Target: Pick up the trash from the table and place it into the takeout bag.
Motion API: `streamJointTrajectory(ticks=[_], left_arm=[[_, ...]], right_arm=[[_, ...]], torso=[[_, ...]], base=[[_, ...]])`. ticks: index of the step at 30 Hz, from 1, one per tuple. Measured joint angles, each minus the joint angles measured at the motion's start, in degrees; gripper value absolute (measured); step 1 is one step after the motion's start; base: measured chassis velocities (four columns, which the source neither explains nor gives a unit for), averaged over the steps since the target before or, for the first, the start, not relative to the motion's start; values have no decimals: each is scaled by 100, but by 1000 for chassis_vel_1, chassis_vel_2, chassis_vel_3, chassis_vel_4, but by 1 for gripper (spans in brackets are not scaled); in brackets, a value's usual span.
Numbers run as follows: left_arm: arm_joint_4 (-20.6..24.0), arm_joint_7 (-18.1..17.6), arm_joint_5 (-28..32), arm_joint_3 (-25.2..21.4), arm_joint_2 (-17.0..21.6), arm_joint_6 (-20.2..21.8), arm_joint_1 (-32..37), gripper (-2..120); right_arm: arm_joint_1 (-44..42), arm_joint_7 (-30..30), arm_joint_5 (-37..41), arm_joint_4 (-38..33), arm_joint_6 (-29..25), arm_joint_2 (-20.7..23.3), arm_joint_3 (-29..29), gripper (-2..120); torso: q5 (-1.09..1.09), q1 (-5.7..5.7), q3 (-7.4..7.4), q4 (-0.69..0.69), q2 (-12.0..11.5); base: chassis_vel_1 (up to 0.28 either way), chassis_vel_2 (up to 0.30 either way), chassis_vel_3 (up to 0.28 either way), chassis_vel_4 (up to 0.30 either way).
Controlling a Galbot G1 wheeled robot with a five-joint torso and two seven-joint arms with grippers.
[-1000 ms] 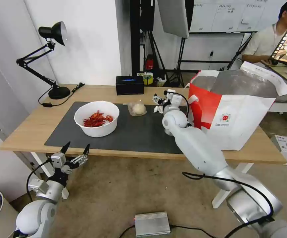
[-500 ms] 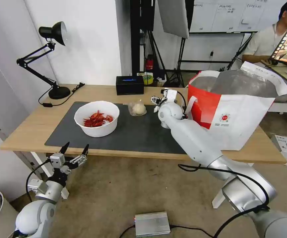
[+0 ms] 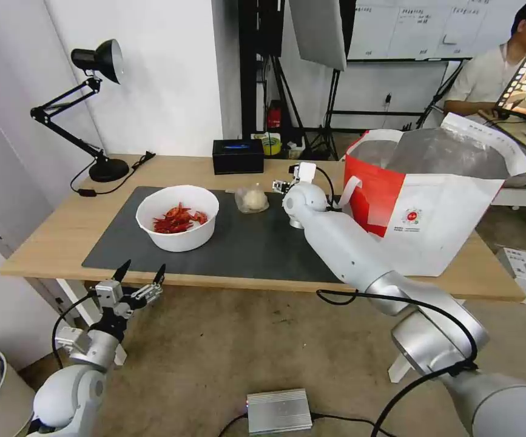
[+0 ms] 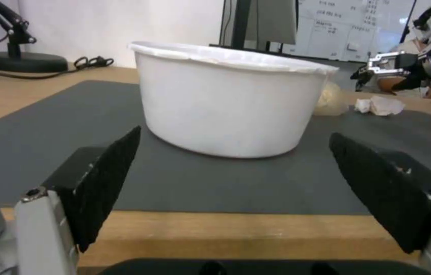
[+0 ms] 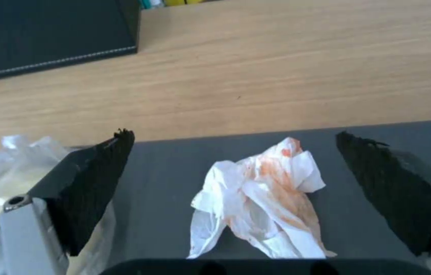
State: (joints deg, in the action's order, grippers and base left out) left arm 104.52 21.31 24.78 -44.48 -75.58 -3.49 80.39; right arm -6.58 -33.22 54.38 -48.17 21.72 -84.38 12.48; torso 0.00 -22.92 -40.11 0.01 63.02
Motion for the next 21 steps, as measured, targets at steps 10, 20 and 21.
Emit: streamJointTrajectory(ticks=[10,20,21], left_arm=[[-101,16,0,31,-13,-67,-15,100],[-127,23,-27,115,-57,-73,-37,100],[-130,24,-28,121,-56,-73,-38,100]], right_arm=[[-27,183,-168,189,-78,-45,-31,100],[-80,337,-303,380,-156,-100,-110,92],[-91,344,-325,408,-166,-108,-140,87]], torso=[[0,0,0,-1,0],[0,0,0,-1,0],[0,0,0,-1,0]], base=[[0,0,0,0],[0,0,0,0],[0,0,0,0]])
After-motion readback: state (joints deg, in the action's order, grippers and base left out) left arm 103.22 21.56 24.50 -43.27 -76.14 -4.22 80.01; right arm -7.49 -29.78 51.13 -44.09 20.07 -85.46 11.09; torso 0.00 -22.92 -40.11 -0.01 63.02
